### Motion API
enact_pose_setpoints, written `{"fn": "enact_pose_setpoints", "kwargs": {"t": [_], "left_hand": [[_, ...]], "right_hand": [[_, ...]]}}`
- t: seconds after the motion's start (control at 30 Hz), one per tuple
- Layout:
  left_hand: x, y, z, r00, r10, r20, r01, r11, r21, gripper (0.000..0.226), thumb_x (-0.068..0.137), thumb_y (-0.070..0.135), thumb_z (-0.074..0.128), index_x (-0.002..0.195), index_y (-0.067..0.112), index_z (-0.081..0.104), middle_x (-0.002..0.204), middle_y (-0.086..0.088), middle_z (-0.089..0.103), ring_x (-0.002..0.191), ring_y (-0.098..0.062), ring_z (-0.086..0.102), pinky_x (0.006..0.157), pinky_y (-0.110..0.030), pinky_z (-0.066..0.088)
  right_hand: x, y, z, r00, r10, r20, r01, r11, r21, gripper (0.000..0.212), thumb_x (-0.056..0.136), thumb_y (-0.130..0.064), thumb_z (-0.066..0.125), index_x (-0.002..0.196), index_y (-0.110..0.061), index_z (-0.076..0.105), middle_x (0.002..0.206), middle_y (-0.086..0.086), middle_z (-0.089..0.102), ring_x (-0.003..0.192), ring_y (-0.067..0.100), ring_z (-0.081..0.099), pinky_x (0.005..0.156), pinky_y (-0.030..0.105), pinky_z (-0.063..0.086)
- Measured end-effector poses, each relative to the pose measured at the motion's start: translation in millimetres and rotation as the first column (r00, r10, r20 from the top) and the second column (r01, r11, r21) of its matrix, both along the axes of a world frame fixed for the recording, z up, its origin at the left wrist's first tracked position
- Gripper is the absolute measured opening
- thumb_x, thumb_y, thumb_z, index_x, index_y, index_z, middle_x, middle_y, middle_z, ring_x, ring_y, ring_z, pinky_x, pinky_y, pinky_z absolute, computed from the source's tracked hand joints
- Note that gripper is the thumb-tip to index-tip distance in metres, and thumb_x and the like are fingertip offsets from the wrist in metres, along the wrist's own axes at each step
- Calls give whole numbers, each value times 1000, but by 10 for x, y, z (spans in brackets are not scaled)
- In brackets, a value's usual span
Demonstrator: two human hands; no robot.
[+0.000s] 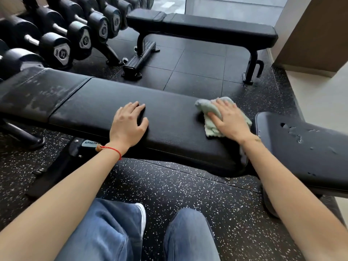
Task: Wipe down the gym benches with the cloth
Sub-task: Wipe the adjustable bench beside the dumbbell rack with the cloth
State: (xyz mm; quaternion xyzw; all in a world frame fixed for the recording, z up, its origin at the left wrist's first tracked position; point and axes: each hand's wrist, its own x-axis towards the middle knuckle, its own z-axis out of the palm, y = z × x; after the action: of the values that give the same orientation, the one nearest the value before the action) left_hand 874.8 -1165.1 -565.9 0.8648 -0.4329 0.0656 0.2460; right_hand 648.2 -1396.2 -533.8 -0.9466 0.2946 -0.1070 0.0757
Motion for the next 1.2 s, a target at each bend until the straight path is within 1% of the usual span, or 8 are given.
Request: {"fn": "enact_pose_setpoints", "kwargs": {"t": [0.1, 0.33, 0.57, 0.7, 0.83, 1.0, 1.1, 1.2], "left_hand": [[16, -16, -12, 1000, 8, -1, -8, 1000, -13, 49, 92, 34, 53, 139, 20, 52, 149, -4, 46, 141, -21, 34, 121, -39, 18], [50, 13, -3, 1000, -24, 9, 23, 999, 28, 50, 95, 34, 51, 142, 19, 48, 151, -5, 42, 143, -22, 31, 121, -41, 17], [23, 3, -8, 1000, -12, 6, 11, 1000, 23, 50, 94, 35, 50, 141, 19, 49, 151, -6, 43, 142, -23, 33, 121, -41, 18], [25, 19, 7, 1000, -23, -4, 23, 1000, 17, 56, 89, 40, 44, 140, 19, 51, 149, -7, 46, 141, -25, 35, 120, -42, 20], [50, 28, 3, 1000, -31, 5, 30, 999, 23, 56, 89, 42, 43, 140, 19, 50, 149, -7, 45, 141, -24, 35, 120, -43, 20], [29, 19, 6, 1000, -18, -17, 18, 1000, 9, 58, 87, 43, 41, 139, 19, 52, 149, -6, 45, 141, -23, 35, 120, -43, 20], [36, 25, 11, 1000, -21, -18, 21, 1000, 7, 56, 88, 42, 44, 139, 20, 52, 149, -5, 46, 141, -23, 35, 120, -44, 20], [43, 31, -3, 999, -31, -14, 31, 999, 17, 54, 90, 41, 46, 140, 20, 50, 149, -5, 45, 142, -23, 34, 120, -44, 20]], "right_hand": [[492, 73, -3, 998, -47, -52, 49, 999, 24, 58, 101, -46, 38, 152, -20, 28, 161, 5, 24, 149, 24, 17, 122, 40, 7], [-220, 826, -99, 913, 406, 23, -407, 910, 75, 63, 97, -64, 30, 152, -34, 26, 161, -12, 20, 150, 8, 9, 124, 31, 2], [207, 51, -1, 999, -25, -41, 25, 1000, 16, 57, 101, -45, 40, 152, -21, 30, 161, 3, 24, 149, 21, 16, 123, 37, 6], [528, 521, -68, 984, 171, -40, -170, 985, 28, 58, 100, -48, 40, 153, -25, 28, 161, -1, 22, 151, 18, 11, 123, 38, 3], [-102, 855, -132, 930, 365, 38, -366, 929, 47, 60, 98, -61, 31, 151, -34, 30, 159, -10, 24, 150, 9, 11, 124, 32, 3], [-281, 104, -65, 993, 55, 104, -61, 997, 51, 55, 97, -46, 42, 143, -15, 45, 150, 6, 44, 144, 25, 31, 121, 35, 14], [35, -121, -17, 990, -140, 6, 140, 989, 57, 55, 101, -45, 40, 149, -19, 36, 157, 7, 32, 147, 25, 22, 121, 41, 11], [-84, 111, -69, 999, -32, 2, 32, 999, 44, 57, 100, -43, 43, 152, -22, 30, 160, 4, 25, 150, 21, 14, 123, 41, 5]]}}
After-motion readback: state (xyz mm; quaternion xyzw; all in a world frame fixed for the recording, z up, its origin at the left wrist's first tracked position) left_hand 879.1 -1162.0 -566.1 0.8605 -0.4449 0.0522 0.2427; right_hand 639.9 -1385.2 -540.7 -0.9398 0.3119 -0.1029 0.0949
